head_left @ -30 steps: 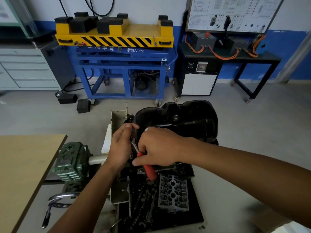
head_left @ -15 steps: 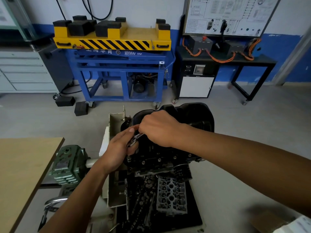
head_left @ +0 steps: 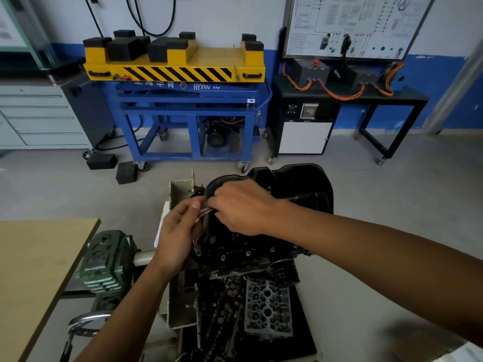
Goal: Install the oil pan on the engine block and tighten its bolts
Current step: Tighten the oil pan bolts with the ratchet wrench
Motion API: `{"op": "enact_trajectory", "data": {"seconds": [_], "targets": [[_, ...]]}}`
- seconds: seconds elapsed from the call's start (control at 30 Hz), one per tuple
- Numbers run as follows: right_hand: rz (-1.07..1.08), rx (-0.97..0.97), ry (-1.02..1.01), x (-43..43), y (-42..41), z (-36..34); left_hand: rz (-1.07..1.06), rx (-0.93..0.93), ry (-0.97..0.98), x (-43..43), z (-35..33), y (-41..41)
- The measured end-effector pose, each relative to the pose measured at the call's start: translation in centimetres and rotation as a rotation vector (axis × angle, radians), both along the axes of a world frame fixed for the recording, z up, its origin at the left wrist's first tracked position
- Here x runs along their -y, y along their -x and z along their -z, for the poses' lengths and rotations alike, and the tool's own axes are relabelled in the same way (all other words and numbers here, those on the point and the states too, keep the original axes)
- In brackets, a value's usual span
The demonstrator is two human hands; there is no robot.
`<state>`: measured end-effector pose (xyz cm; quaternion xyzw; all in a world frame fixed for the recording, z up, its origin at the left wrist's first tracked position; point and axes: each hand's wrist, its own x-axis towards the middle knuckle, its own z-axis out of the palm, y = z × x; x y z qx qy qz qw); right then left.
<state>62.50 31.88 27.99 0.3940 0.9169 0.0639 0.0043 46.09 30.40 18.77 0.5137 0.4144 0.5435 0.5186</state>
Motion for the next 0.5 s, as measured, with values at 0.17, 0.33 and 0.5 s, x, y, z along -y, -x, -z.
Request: {"op": "enact_trajectory", "data": {"seconds": [0.17, 0.33, 0.5], "targets": [[0.039, -0.093, 0.113, 3.2, -0.4, -0.3, -0.085, 0.024, -0.016, 0.3, -0.1, -1.0], [0.035, -0.193, 0.201, 5.5, 0.7, -0.4, -0.058, 0.020, -0.010, 0.1, 0.3, -1.2], [0.049, -0.116, 0.234, 4.7, 0.0, -1.0, -0.008, 0.028, 0.027, -0.1, 0.3, -0.7]]}}
